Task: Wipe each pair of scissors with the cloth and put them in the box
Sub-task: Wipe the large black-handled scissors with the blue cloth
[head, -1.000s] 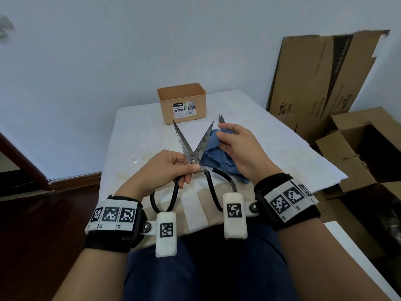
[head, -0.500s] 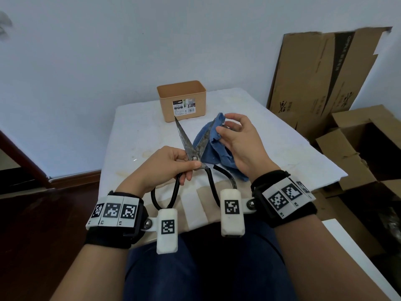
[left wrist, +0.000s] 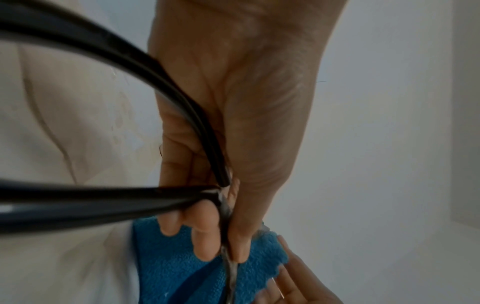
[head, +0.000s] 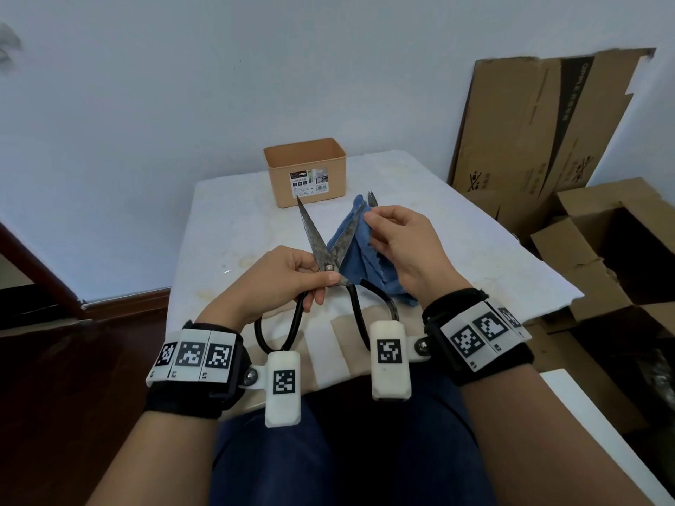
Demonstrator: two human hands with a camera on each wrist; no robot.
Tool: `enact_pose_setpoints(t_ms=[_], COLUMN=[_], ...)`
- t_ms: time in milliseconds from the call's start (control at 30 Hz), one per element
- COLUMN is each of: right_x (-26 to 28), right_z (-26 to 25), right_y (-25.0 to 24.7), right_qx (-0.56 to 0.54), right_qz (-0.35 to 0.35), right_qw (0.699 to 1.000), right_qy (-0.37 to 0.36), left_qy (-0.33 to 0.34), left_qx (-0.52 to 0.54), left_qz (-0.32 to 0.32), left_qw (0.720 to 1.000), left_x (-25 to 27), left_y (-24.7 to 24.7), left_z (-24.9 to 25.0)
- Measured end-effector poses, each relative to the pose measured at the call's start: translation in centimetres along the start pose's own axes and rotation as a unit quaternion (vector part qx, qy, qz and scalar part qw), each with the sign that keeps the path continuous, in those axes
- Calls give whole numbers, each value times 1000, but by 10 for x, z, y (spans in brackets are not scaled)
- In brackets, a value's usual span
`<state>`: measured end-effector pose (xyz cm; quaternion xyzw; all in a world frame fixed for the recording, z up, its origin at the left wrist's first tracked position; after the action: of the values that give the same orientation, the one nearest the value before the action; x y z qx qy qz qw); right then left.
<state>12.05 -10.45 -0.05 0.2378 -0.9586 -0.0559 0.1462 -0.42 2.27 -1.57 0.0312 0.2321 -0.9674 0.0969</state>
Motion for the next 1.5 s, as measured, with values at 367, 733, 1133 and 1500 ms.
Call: enact_pose_setpoints(t_ms=[367, 733, 1133, 1500], right_x=[-1, -4, -10, -11], right_z=[4, -2, 0, 4], right_y=[7, 1, -5, -4], right_qx=[55, 121, 129, 108], right_qz=[-5, 44, 53, 22], right_qw=[998, 991, 989, 994], right_qy=[10, -30, -40, -26], left_qy=[16, 28, 24, 14], left_qx=[-2, -4, -1, 4], left_qz=[-16, -19, -30, -29], left_qw=[1000, 999, 999, 999], left_x=[0, 0, -1, 1], left_y=[4, 7, 11, 9], left_z=[8, 11, 9, 4])
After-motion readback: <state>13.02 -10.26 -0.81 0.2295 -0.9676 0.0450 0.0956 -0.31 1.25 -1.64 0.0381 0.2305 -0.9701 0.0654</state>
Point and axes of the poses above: each hand's wrist, its own x-axis away from the middle knuckle, its own y-axis out of the palm, z = x × y, the point moved 9 cm from there along -x, towards the middle knuckle, and after that the axes turned 14 degrees about y, right-handed, at the moved point
